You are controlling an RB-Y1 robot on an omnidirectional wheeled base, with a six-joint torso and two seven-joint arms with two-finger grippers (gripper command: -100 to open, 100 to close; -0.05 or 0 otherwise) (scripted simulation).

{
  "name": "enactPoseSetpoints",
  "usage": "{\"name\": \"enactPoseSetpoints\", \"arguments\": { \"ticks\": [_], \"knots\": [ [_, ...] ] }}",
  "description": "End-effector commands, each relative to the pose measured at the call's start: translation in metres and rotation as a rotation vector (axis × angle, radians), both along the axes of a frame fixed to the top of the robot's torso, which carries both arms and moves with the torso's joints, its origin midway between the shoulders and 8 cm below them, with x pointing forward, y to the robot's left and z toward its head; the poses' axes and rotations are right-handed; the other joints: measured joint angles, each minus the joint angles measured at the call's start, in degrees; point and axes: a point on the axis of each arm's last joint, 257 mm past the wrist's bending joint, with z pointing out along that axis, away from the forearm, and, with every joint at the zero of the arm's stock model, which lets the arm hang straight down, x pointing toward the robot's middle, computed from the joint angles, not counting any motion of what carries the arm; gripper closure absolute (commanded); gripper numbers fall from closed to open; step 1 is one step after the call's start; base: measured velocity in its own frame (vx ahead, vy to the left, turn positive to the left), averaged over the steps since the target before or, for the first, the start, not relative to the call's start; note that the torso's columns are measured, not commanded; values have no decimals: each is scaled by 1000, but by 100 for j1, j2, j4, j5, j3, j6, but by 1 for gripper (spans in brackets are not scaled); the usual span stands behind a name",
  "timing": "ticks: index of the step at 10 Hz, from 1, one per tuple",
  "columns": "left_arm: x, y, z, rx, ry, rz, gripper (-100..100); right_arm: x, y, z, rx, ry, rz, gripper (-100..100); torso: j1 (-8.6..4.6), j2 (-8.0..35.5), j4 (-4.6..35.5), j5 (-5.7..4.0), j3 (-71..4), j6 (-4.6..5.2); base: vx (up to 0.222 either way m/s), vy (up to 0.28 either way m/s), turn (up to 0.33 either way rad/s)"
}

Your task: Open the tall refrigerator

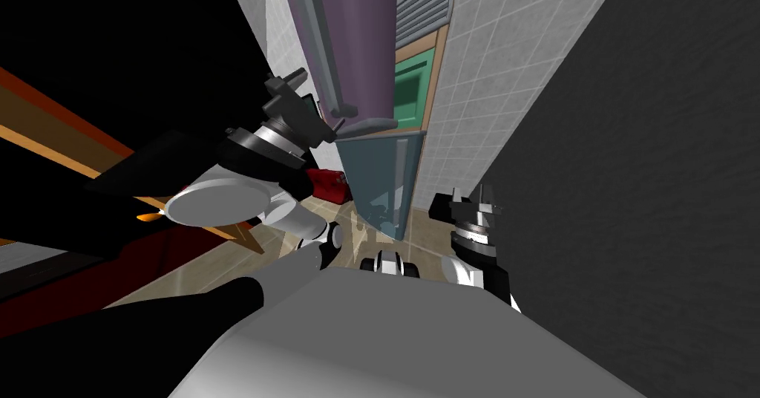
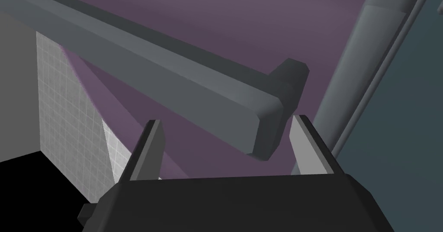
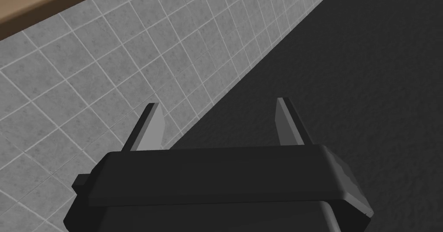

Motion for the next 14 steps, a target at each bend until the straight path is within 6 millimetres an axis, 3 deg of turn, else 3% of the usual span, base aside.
{"name": "enactPoseSetpoints", "arguments": {
  "ticks": [1, 3, 4, 6, 7, 9, 10, 12, 13, 14],
  "knots": [
    [-11, 9, 7, -19, -17, -35, 100, 0, 0, 0, 0, 0, 0, 0, -46, -3, -1, -20, -3, 8, -19, 100, 93],
    [-17, 0, 7, -11, -21, -85, 100, 0, 0, 0, 0, 0, 0, 0, -35, 3, 4, -20, 1, 10, -5, 76, 43],
    [-23, 8, 8, -20, -21, -95, 100, 0, 0, 0, 0, 0, 0, 0, -61, 6, 4, -29, 5, 14, -7, 101, 120],
    [-30, -1, 8, -11, -24, -142, 100, 0, 0, 0, 0, 0, 0, 0, -37, 14, 5, -21, 11, 13, 7, 79, 23],
    [-35, 6, 9, -17, -23, -149, 100, 0, 0, 0, 0, 0, 0, 0, -64, 11, 4, -32, 8, 17, 5, 95, 92],
    [-43, -2, 9, -10, -27, -198, 100, 0, 0, 0, 0, 0, 0, 0, -54, 18, 7, -31, 12, 17, 1, 76, 41],
    [-48, 5, 10, -14, -25, -204, 100, 0, 0, 0, 0, 0, 0, 0, -79, 24, 9, -40, 17, 20, -9, 111, 112],
    [-56, -2, 10, -8, -28, -248, 100, 0, 0, 0, 0, 0, 0, 0, -64, 33, 12, -34, 25, 18, 12, 87, 29],
    [-62, 6, 12, -14, -28, -249, 100, 0, 0, 0, 0, 0, 0, 0, -93, 36, 13, -46, 28, 22, 35, 97, 121],
    [-68, 0, 11, -6, -29, -288, 100, 0, 0, 0, 0, 0, 0, 0, -82, 36, 16, -46, 27, 18, 10, 108, 67]
  ]
}}
